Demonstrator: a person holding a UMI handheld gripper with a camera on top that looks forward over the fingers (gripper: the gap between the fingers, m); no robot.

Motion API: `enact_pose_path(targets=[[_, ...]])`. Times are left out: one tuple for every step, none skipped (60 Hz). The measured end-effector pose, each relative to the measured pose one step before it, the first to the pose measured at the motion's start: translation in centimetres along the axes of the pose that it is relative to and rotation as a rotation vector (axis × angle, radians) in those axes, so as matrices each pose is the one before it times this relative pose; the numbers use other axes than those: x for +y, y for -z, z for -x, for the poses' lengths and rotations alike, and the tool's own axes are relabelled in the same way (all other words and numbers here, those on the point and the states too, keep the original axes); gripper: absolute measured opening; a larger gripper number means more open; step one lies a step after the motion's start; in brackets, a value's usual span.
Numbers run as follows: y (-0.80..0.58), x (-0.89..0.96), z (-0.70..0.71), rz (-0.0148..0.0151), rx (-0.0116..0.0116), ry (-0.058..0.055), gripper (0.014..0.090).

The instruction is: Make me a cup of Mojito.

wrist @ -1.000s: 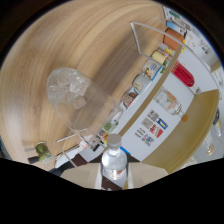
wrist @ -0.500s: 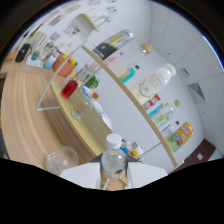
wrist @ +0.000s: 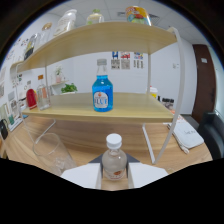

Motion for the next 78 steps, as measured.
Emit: enact_pose_path(targets=[[-0.156, 0.603, -0.104, 0.01454, -0.00118, -0.0093, 0.0348], [-0.255, 0.499, -0.143, 0.00988, 0.00172, -0.0062, 0.0349], [-0.232, 0.491, -0.100, 0.00963, 0.00041, -0.0059, 0.0348], [-0.215, 0.488, -0.014, 0.00799, -0.00011, -0.0040, 0.0346], [-0.216, 0.424, -0.031, 0.00840, -0.00041, -0.0043, 0.0347], [-0.192, 0.434, -0.051, 0.00940, -0.00011, -0.0051, 0.0349], [-0.159, 0.438, -0.054, 0.00947, 0.00030, -0.0048, 0.0349], [-0.142, 0.382, -0.046, 0.00884, -0.00084, -0.0034, 0.0348], [-0.139, 0.307, -0.032, 0.00673, -0.00071, -0.0021, 0.0348], [-0.113, 0.309, -0.021, 0.00605, -0.00056, -0.0004, 0.0349], [-0.100, 0.254, -0.042, 0.00575, 0.00051, 0.0011, 0.0348], [-0.075, 0.245, -0.033, 0.00534, 0.00136, 0.0022, 0.0349], [0.095, 0.119, 0.022, 0.00832, 0.00099, 0.0012, 0.0349], [-0.116, 0.208, -0.036, 0.00268, 0.00089, 0.0021, 0.0348], [-0.173, 0.278, -0.031, 0.00264, 0.00069, 0.0008, 0.0347], [-0.034, 0.110, 0.009, 0.00586, 0.00043, -0.0003, 0.0348], [-0.020, 0.008, -0.006, 0.00204, 0.00125, -0.0005, 0.0348], [-0.031, -0.031, -0.026, 0.00033, 0.00148, -0.0001, 0.0349], [-0.070, -0.006, -0.053, -0.00039, 0.00183, -0.0004, 0.0348], [-0.056, 0.085, -0.061, 0.00351, 0.00237, -0.0022, 0.0347], [0.016, 0.098, -0.086, 0.00811, 0.00423, -0.0014, 0.0348], [-0.119, 0.201, -0.073, 0.00826, 0.00365, -0.0010, 0.0347], [-0.058, 0.253, -0.073, 0.01221, 0.00343, 0.0002, 0.0348], [-0.097, 0.132, -0.072, 0.01144, 0.00230, 0.0008, 0.0349], [0.030, -0.092, -0.044, -0.00079, 0.00248, -0.0020, 0.0349], [0.001, 0.000, -0.013, -0.00207, 0.00333, -0.0012, 0.0351], [-0.003, 0.027, -0.024, -0.00003, 0.00297, -0.0011, 0.0352], [0.009, 0.014, -0.012, 0.00031, 0.00089, 0.0006, 0.0351], [0.005, -0.013, -0.001, -0.00059, 0.00031, 0.0010, 0.0352], [0.002, 0.002, 0.007, -0.00014, -0.00048, 0.0011, 0.0352], [0.008, 0.010, 0.014, 0.00060, -0.00113, 0.0013, 0.0352], [0.044, 0.088, 0.006, 0.00335, -0.00143, 0.0015, 0.0353], [-0.003, -0.012, 0.037, -0.00088, -0.00219, 0.0017, 0.0355], [0.004, 0.008, 0.056, -0.00018, -0.00251, 0.0015, 0.0356], [0.021, 0.007, 0.041, 0.00011, -0.00198, 0.0019, 0.0356], [0.029, 0.042, 0.066, -0.00019, -0.00219, 0.0019, 0.0357], [0.024, 0.033, 0.054, -0.00052, -0.00152, 0.0014, 0.0358], [0.028, 0.042, 0.024, 0.00064, -0.00081, 0.0014, 0.0359], [0.027, 0.036, 0.025, 0.00087, -0.00048, -0.0002, 0.0358], [0.033, 0.036, -0.012, 0.00033, 0.00072, -0.0006, 0.0360], [0.027, 0.042, -0.011, 0.00084, 0.00077, -0.0009, 0.0361], [0.020, 0.060, -0.027, 0.00220, 0.00111, -0.0013, 0.0362], [0.012, 0.062, -0.047, 0.00250, 0.00211, -0.0018, 0.0364], [0.023, 0.082, -0.072, 0.00270, 0.00299, -0.0023, 0.0366], [0.033, 0.075, -0.093, 0.00238, 0.00410, -0.0018, 0.0372], [0.053, 0.064, -0.064, 0.00169, 0.00297, -0.0013, 0.0391], [0.054, 0.084, -0.144, 0.00236, 0.00625, -0.0011, 0.0420], [0.057, 0.132, -0.178, 0.00410, 0.00791, -0.0003, 0.0452], [0.070, 0.188, -0.155, 0.00654, 0.00743, -0.0004, 0.0481], [0.093, 0.239, -0.065, 0.00960, 0.00487, 0.0002, 0.0507], [0.114, 0.196, -0.029, 0.00939, 0.00222, -0.0011, 0.0530], [0.170, 0.129, -0.047, 0.00633, 0.00158, -0.0013, 0.0573], [0.206, 0.017, -0.058, 0.00132, 0.00214, -0.0015, 0.0629], [0.248, -0.066, -0.068, -0.00286, 0.00253, -0.0008, 0.0682], [0.293, -0.113, -0.108, -0.00499, 0.00398, 0.0006, 0.0739], [0.312, -0.137, -0.081, -0.00563, 0.00439, 0.0012, 0.0782], [0.349, -0.151, -0.102, -0.00541, 0.00497, 0.0016, 0.0812], [0.443, -0.126, -0.165, -0.00361, 0.00529, 0.0005, 0.0832], [0.444, -0.249, -0.124, -0.00571, 0.00675, -0.0002, 0.0840], [0.504, -0.339, -0.052, -0.00915, 0.00647, 0.0001, 0.0845], [0.474, -0.319, -0.086, -0.00992, 0.00525, -0.0016, 0.0849], [0.523, -0.353, -0.038, -0.01006, 0.00346, -0.0018, 0.0848], [0.547, -0.366, 0.000, -0.00943, 0.00223, -0.0023, 0.0849], [0.553, -0.388, 0.031, -0.00929, 0.00140, -0.0017, 0.0852], [0.565, -0.375, 0.030, -0.00896, 0.00165, -0.0009, 0.0854], [0.606, -0.376, 0.014, -0.00874, 0.00238, 0.0003, 0.0856], [0.608, -0.444, 0.014, -0.00891, 0.00269, 0.0003, 0.0860], [0.788, -0.403, -0.022, -0.00367, 0.00401, 0.0003, 0.0861], [0.553, -0.393, 0.047, -0.00841, 0.00310, 0.0004, 0.0860], [0.565, -0.379, 0.104, -0.00680, 0.00249, 0.0000, 0.0858], [0.593, -0.368, 0.148, -0.00663, 0.00197, -0.0010, 0.0854], [0.597, -0.376, 0.205, -0.00762, 0.00050, -0.0025, 0.0855], [0.605, -0.381, 0.289, -0.00872, -0.00213, -0.0032, 0.0854], [0.574, -0.393, 0.380, -0.00936, -0.00527, -0.0030, 0.0856], [0.554, -0.354, 0.414, -0.00850, -0.00603, -0.0022, 0.0858], [0.525, -0.290, 0.464, -0.00712, -0.00602, -0.0017, 0.0857], [0.578, -0.255, 0.363, -0.00461, -0.00383, 0.0002, 0.0856], [0.499, -0.155, 0.557, -0.00665, -0.00567, 0.0001, 0.0854]])
